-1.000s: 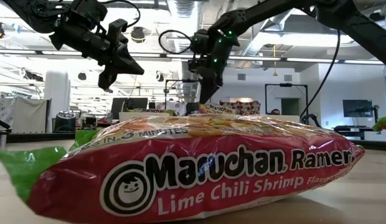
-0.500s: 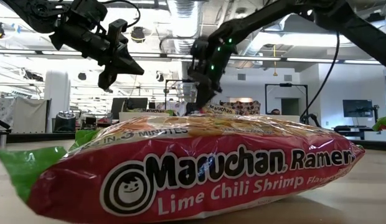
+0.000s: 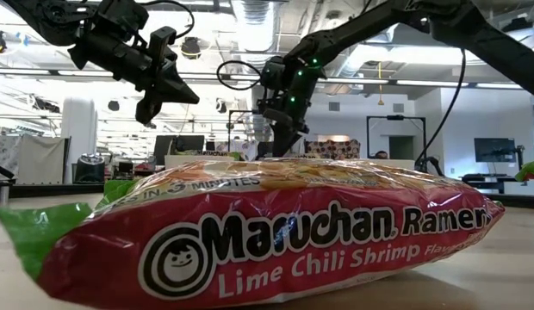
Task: Sort Maruchan noodles
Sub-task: Put the blue noodle pack into the middle white bin, then put the green noodle pack into the left white bin
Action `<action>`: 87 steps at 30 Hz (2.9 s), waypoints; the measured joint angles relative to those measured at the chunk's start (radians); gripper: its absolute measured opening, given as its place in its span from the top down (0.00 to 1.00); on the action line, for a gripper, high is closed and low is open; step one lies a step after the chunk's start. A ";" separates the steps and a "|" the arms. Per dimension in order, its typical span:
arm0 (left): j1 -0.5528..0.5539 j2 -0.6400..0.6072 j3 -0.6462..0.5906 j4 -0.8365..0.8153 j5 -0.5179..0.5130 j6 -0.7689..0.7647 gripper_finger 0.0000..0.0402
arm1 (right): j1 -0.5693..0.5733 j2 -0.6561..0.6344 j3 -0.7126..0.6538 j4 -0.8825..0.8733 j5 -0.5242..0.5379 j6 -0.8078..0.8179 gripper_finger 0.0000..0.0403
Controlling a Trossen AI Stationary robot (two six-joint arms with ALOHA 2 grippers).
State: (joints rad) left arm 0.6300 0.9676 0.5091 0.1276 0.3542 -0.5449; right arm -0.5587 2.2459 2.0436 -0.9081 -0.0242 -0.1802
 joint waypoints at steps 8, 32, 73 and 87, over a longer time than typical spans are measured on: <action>0.000 0.000 0.000 -0.001 -0.001 0.008 1.00 | 0.005 -0.001 0.280 -0.288 0.000 0.014 0.71; 0.000 0.000 0.000 -0.012 0.084 0.037 1.00 | 0.271 -0.389 -0.157 -0.661 0.030 0.395 0.71; -0.008 0.000 0.000 -0.065 0.117 -0.037 1.00 | 0.655 -1.018 -1.051 -0.093 -0.322 0.811 0.71; -0.207 -0.001 0.000 0.048 0.139 -0.200 1.00 | 0.664 -0.920 -1.048 0.050 -0.374 0.652 0.59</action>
State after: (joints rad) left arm 0.4235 0.9665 0.5091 0.1752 0.4928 -0.7449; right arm 0.1055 1.3263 0.9952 -0.8584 -0.3986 0.4714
